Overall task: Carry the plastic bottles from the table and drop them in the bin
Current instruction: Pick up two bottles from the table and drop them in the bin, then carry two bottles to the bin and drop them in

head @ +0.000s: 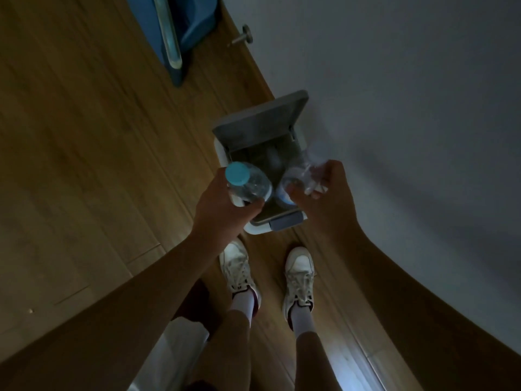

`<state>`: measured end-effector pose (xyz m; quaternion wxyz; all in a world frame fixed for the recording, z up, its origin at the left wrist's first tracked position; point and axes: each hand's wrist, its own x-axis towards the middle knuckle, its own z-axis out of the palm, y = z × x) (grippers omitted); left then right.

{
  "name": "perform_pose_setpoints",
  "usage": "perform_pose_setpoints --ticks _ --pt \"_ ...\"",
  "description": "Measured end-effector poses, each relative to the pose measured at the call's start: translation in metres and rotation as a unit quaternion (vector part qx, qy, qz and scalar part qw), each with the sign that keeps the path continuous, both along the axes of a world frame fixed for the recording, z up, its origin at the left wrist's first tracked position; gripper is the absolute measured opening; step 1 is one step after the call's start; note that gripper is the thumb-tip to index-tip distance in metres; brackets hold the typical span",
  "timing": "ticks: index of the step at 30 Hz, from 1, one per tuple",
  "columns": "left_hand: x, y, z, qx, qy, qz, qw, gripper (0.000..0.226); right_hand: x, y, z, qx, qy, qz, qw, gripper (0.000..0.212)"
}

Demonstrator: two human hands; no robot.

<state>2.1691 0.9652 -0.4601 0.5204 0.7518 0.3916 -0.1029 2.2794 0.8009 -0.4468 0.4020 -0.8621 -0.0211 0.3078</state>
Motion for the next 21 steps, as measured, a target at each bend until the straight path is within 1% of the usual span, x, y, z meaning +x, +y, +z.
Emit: perform_pose_setpoints --ticks 3,7,9,11,14,16,19,21 --pt "0.004 -0.005 0.005 -0.014 0.017 -0.014 1.0 0.061 -0.01 -0.007 -0.004 -0.029 0.002 0.017 0.999 0.049" --pt "0.006 -0.011 0.009 0.037 0.028 -0.064 0.997 0.05 -0.016 -0.015 -0.007 -0.078 -0.012 0.04 0.996 0.052" --pt "0.004 -0.014 0.005 0.07 0.035 -0.076 0.994 0.053 -0.016 -0.017 -0.009 -0.094 -0.019 0.047 0.994 0.054" --pt "-0.001 -0.018 -0.001 0.084 0.046 -0.068 0.993 0.058 -0.016 -0.019 -0.014 -0.104 -0.017 0.056 0.993 0.053" --pt "-0.011 -0.025 -0.005 0.099 0.071 -0.058 0.991 0.059 -0.017 -0.02 -0.023 -0.105 -0.02 0.076 0.991 0.039" --pt "-0.019 -0.029 -0.006 0.108 0.095 -0.066 0.987 0.057 -0.02 -0.022 -0.028 -0.116 -0.022 0.076 0.99 0.04" --pt "-0.029 -0.033 -0.004 0.087 0.151 -0.076 0.982 0.058 -0.027 -0.026 -0.029 -0.14 0.012 0.064 0.988 0.041" --pt "-0.037 -0.034 -0.001 0.071 0.19 -0.082 0.976 0.051 -0.03 -0.031 -0.024 -0.137 0.069 0.045 0.987 0.039"
